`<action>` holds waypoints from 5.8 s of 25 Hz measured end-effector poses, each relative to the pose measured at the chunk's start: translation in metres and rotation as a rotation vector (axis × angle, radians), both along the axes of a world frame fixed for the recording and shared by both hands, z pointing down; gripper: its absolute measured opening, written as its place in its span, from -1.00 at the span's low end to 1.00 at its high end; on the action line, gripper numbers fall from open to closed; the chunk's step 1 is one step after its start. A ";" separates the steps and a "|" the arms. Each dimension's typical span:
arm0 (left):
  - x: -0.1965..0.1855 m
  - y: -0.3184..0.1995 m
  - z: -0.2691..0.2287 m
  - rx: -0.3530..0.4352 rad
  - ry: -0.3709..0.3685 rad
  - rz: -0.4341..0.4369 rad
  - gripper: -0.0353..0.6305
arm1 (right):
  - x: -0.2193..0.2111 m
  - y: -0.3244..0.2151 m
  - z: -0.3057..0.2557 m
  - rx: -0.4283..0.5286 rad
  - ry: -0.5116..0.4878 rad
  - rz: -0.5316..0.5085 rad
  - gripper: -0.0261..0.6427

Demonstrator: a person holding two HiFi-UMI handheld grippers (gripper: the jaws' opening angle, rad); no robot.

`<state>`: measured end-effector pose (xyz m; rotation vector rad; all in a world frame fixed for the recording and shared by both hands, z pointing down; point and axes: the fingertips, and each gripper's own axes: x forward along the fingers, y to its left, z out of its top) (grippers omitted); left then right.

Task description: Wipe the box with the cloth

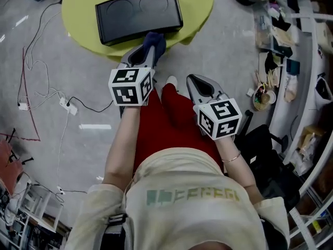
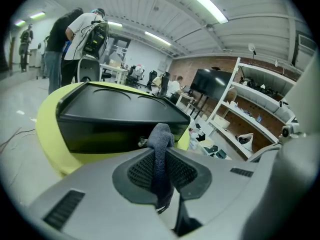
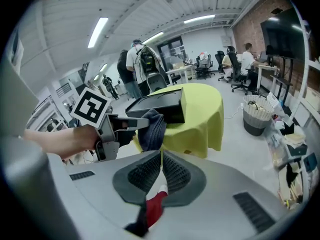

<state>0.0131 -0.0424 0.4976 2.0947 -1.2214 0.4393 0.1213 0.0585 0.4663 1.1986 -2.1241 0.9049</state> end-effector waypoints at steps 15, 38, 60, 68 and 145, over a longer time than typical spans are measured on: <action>-0.117 0.008 -0.013 -0.020 -0.015 -0.136 -0.71 | -0.105 -0.038 -0.013 0.038 -0.015 -0.177 -0.80; -0.226 -0.064 -0.053 0.036 -0.017 -0.203 -0.71 | -0.168 -0.104 -0.036 0.096 -0.035 -0.151 -0.81; -0.189 -0.113 -0.047 0.047 0.088 -0.120 -0.71 | -0.138 -0.097 -0.016 0.008 -0.025 -0.054 -0.81; -0.177 -0.073 -0.051 0.029 0.084 -0.143 -0.71 | -0.127 -0.076 -0.018 0.018 -0.045 -0.104 -0.81; 0.129 -0.209 -0.049 0.057 -0.227 0.526 -0.71 | 0.064 -0.175 -0.010 0.033 -0.079 0.252 -0.80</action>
